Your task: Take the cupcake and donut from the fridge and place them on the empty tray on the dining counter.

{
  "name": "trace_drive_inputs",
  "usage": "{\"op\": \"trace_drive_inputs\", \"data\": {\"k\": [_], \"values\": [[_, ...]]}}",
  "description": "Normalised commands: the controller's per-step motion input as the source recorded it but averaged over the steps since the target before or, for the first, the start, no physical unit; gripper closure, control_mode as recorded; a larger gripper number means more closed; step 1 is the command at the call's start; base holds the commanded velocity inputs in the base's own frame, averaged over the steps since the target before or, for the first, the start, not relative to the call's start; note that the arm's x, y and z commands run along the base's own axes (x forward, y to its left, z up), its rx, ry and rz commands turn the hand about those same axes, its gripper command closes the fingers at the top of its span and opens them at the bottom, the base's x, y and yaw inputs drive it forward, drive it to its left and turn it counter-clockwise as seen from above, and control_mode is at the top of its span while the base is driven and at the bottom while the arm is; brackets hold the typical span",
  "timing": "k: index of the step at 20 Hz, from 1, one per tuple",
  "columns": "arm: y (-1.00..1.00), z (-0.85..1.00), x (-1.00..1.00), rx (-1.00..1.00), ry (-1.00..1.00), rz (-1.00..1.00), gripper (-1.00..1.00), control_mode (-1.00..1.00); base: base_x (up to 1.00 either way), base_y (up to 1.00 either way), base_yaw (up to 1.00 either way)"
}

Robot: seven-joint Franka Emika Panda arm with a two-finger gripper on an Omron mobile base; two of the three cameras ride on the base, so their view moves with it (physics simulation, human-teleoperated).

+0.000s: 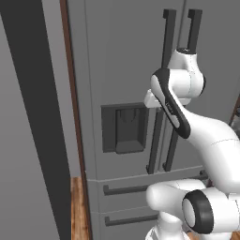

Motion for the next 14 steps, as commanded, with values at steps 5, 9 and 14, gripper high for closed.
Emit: {"op": "trace_drive_inputs", "data": {"k": [5, 9, 14], "values": [[-0.04, -0.04, -0.57, 0.00, -0.12, 0.00, -1.00, -1.00, 0.00, 0.00, 0.00], [-0.08, -0.14, -0.84, 0.00, -0.15, 0.00, -1.00, -1.00, 0.00, 0.00, 0.00], [0.00, -0.20, -0.52, 0.00, -0.04, 0.00, -1.00, -1.00, 0.00, 0.00, 0.00]]}}
